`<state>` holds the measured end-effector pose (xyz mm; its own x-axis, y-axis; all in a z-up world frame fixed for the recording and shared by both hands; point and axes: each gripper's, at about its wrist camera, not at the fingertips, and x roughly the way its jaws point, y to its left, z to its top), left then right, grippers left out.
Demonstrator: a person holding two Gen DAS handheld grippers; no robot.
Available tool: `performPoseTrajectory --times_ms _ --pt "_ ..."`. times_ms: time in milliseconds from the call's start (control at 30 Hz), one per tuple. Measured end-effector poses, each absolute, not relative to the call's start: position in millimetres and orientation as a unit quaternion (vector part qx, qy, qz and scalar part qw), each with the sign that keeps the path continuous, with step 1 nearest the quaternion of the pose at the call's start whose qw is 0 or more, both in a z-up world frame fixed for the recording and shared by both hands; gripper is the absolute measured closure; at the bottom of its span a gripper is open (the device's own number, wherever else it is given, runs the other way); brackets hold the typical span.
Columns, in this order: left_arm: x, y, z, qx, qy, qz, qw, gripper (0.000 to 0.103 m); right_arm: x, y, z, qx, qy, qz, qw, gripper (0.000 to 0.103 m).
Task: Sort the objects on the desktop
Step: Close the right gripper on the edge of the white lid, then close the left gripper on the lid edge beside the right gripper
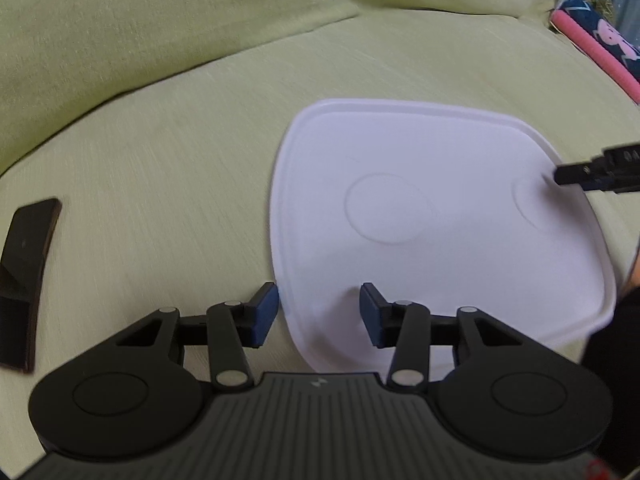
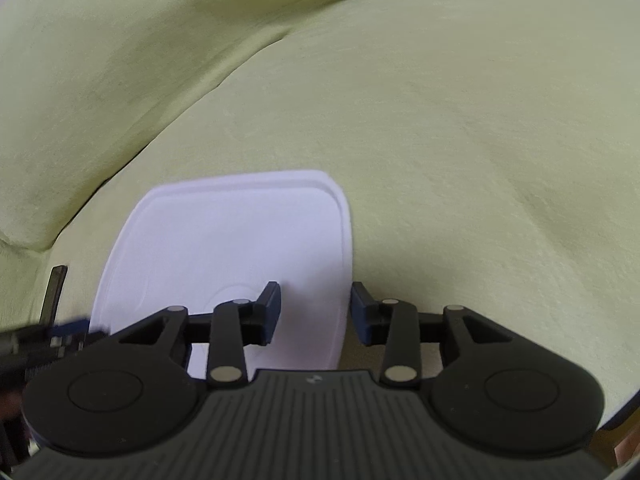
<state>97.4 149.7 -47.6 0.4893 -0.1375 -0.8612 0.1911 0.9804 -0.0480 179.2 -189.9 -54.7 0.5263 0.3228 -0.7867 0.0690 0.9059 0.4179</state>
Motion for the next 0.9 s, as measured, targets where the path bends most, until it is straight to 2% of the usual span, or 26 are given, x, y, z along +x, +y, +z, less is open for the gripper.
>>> performPoseTrajectory --times_ms 267,600,900 --pt "94.6 163.1 -35.7 0.001 0.485 -0.076 0.871 0.051 164.6 -193.3 -51.9 0.202 0.484 0.078 0.848 0.069" --pt "136.9 159.3 -39.8 0.004 0.489 -0.09 0.867 0.044 151.1 -191.9 -59.4 0.209 0.489 0.087 0.842 0.068" --pt "147.4 160.3 -41.3 -0.015 0.494 -0.104 0.863 0.045 153.1 -187.0 -62.3 0.207 0.482 0.091 0.847 0.068"
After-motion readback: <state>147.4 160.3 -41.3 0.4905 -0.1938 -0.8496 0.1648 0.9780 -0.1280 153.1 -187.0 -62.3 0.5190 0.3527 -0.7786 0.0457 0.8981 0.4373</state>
